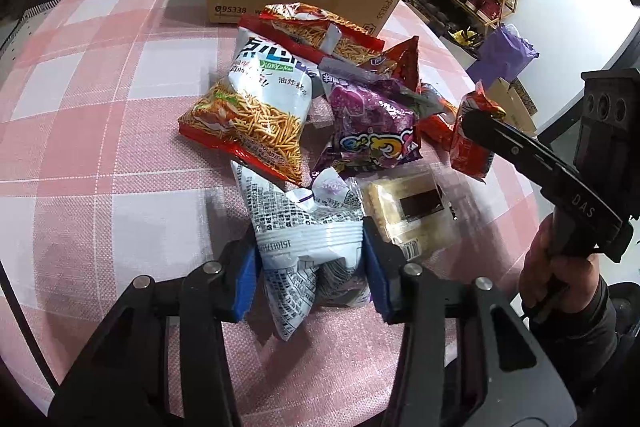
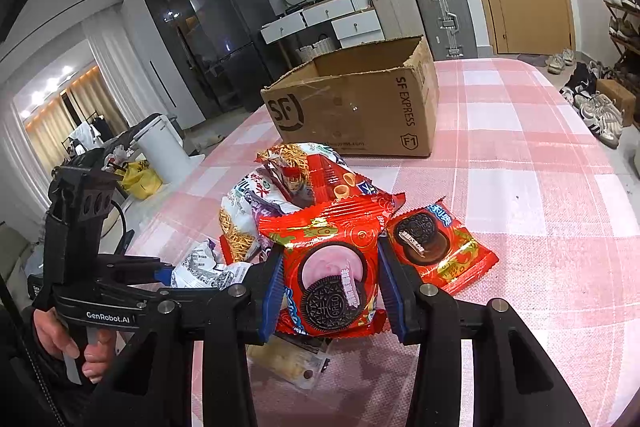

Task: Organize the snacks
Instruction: 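Lift both packets over the box and open both tools to drop them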

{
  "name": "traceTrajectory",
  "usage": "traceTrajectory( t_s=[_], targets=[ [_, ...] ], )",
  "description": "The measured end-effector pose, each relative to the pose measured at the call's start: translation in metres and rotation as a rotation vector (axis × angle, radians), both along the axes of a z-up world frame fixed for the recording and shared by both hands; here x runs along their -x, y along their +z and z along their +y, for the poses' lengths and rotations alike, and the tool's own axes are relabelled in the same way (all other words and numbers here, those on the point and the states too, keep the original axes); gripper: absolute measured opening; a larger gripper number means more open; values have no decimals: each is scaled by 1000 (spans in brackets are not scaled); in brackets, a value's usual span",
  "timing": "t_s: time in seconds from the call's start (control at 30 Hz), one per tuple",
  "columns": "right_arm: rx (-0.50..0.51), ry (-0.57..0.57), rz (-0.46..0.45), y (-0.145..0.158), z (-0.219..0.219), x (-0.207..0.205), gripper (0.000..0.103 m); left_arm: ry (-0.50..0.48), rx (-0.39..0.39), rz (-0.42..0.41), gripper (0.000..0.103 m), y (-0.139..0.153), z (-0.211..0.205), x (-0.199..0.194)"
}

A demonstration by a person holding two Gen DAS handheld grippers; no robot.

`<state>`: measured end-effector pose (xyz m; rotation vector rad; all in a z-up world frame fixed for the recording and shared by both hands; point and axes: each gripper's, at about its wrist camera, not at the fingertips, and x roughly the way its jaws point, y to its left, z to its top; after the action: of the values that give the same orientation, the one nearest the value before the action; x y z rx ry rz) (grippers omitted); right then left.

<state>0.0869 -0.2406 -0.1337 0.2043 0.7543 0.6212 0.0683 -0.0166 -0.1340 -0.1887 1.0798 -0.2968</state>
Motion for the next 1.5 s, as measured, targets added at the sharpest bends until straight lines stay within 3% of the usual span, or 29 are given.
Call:
traceTrajectory(
  t_s=[0.23, 0.43, 0.77, 1.13, 1.5],
  targets=[
    [6, 1, -8, 4, 3, 2, 43, 2, -13, -32, 42, 13, -3, 7],
    [16, -5, -25, 8, 4, 5, 43, 19, -37, -128, 42, 45, 11, 24],
    [13, -2, -44, 19, 9, 9, 43, 44, -75, -197, 42, 73, 23, 34],
    [9, -15, -86, 39, 14, 3, 43, 124, -136, -332, 43, 120, 44, 23],
    [6, -9, -160, 79, 25, -17, 43, 128, -215, -424, 43, 167, 39, -7]
  ],
)
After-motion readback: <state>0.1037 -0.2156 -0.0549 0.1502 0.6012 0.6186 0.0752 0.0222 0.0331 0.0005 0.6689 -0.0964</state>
